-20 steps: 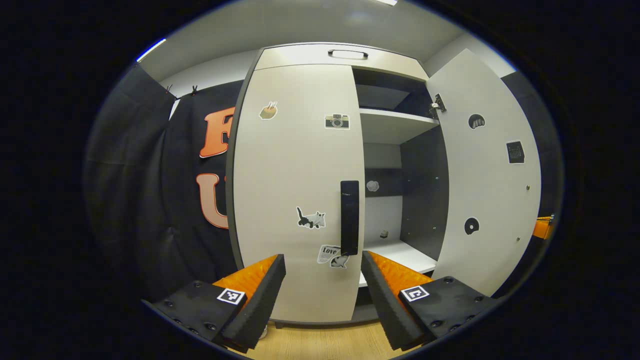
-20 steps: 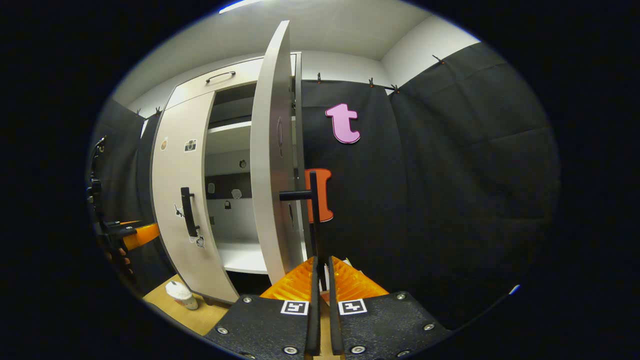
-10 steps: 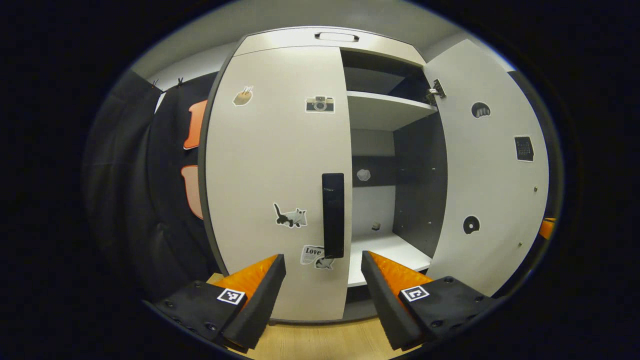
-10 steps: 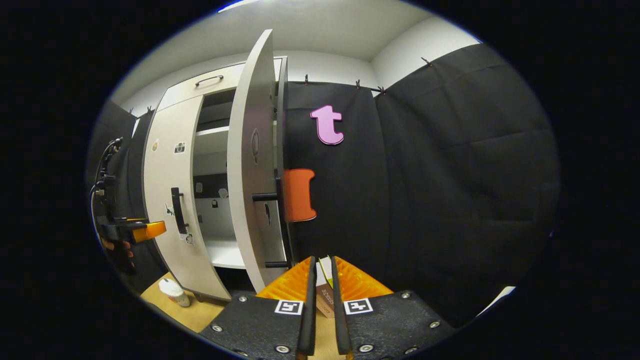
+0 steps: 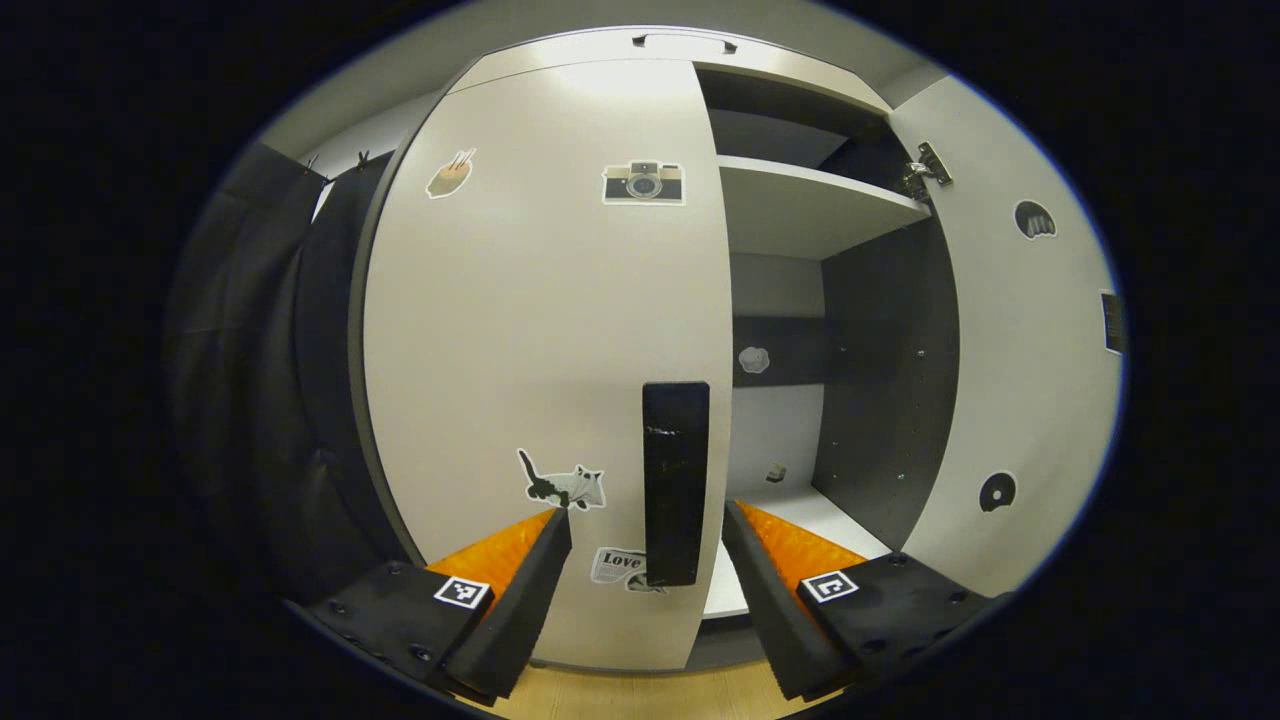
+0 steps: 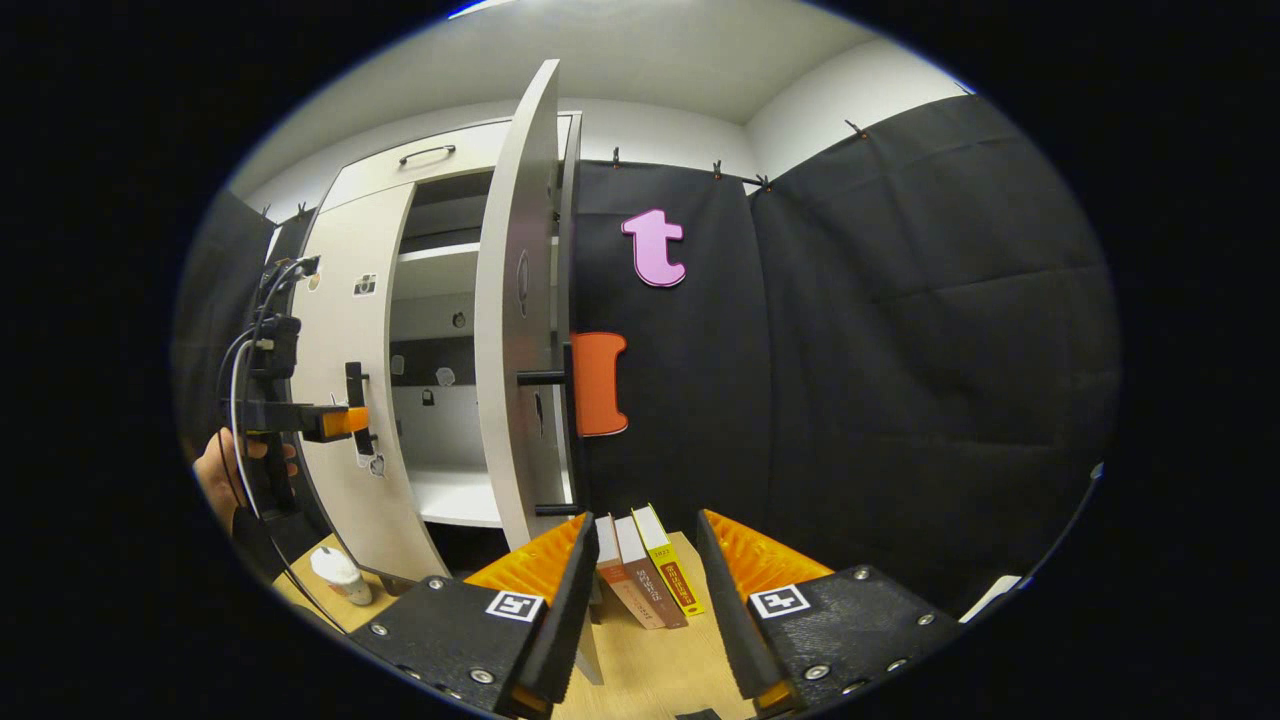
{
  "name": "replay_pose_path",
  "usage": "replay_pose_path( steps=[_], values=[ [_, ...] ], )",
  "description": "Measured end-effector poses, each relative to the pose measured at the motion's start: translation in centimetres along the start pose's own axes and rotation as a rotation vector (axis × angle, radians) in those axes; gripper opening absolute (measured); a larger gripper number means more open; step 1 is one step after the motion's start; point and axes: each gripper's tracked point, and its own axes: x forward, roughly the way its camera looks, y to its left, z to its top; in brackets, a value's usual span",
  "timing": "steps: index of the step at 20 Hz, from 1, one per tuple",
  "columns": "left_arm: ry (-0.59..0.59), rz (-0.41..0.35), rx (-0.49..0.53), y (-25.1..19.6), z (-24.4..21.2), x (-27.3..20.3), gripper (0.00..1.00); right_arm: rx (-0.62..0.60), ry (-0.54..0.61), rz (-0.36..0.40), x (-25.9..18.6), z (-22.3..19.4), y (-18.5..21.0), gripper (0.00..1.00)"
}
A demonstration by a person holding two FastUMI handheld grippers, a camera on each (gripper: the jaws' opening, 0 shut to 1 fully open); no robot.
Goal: Open the right door of the double-door shoe cabinet with the right hand, and open the left door with the left hand.
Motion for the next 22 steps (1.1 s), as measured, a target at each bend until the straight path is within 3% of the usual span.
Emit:
replay_pose_path(
  steps=[5, 7, 8, 9, 10, 14, 22],
  values=[
    [-0.006, 0.029, 0.008, -0.3, 0.1, 2.3, 0.92, -0.031, 0.007, -0.008, -0.3, -0.2, -0.4, 0.7],
    [0.013, 0.015, 0.001, -0.9, -0.4, 2.9, 0.8, -0.04, 0.015, -0.009, -0.4, -0.3, -0.5, 0.7],
    [-0.003, 0.004, 0.0, -1.4, -0.1, 2.9, 0.73, -0.048, 0.019, -0.014, -0.5, -0.4, -0.6, 0.76],
    [-0.004, 0.01, 0.022, -1.5, -0.2, 2.8, 0.65, -0.056, 0.023, -0.018, -0.5, -0.5, -0.8, 0.71],
    [-0.025, 0.015, 0.041, -1.5, -0.2, 2.9, 0.48, -0.066, 0.027, -0.02, -0.6, -0.6, -0.8, 0.71],
    [-0.022, 0.01, 0.025, -1.4, -0.2, 2.8, 0.34, -0.084, 0.037, -0.002, -0.7, -0.9, -0.7, 0.71],
    [0.0, -0.014, -0.011, -0.6, -0.5, -0.4, 0.3, -0.086, 0.041, 0.045, -0.8, -1.0, -0.3, 0.72]
  ],
)
